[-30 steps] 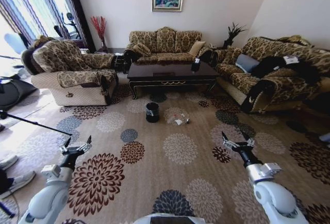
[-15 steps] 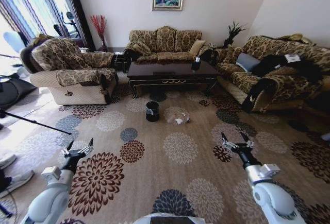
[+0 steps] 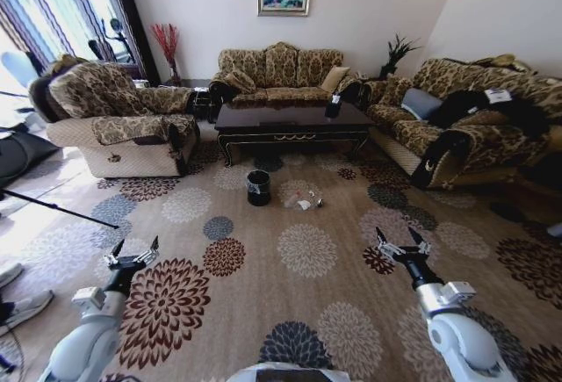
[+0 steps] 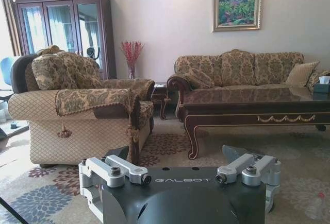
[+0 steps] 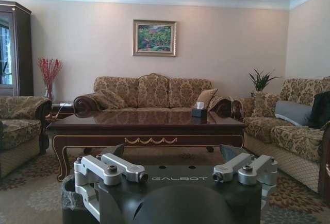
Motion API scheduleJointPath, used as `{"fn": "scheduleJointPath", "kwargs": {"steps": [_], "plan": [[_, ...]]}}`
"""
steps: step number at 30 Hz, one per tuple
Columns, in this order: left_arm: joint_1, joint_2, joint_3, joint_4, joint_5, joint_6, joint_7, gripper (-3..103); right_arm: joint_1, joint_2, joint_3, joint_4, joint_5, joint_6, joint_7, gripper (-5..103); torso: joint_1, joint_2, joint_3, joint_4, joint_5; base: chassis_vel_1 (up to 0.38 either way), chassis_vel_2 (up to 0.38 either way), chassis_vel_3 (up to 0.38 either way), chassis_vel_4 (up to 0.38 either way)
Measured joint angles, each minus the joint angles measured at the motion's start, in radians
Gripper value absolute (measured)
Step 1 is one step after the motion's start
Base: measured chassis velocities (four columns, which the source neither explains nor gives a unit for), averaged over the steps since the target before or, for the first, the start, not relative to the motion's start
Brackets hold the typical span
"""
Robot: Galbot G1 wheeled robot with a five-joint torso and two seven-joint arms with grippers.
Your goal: Move to the front of the table and pick up the trash from the floor, then place it into the trash bin.
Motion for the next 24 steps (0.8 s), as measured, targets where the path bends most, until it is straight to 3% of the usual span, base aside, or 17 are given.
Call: {"fn": "scheduleJointPath", "kwargs": {"steps": [24], "plan": [[-0.010, -0.010, 0.005, 0.020, 0.017, -0.031, -0.007, 100, -0.002, 0.013, -0.007, 0.002, 0.000, -0.002, 0.003, 100, -0.049, -0.112, -0.062, -0.0002, 0.0000, 0.000, 0.000, 0.000, 0.000]]}}
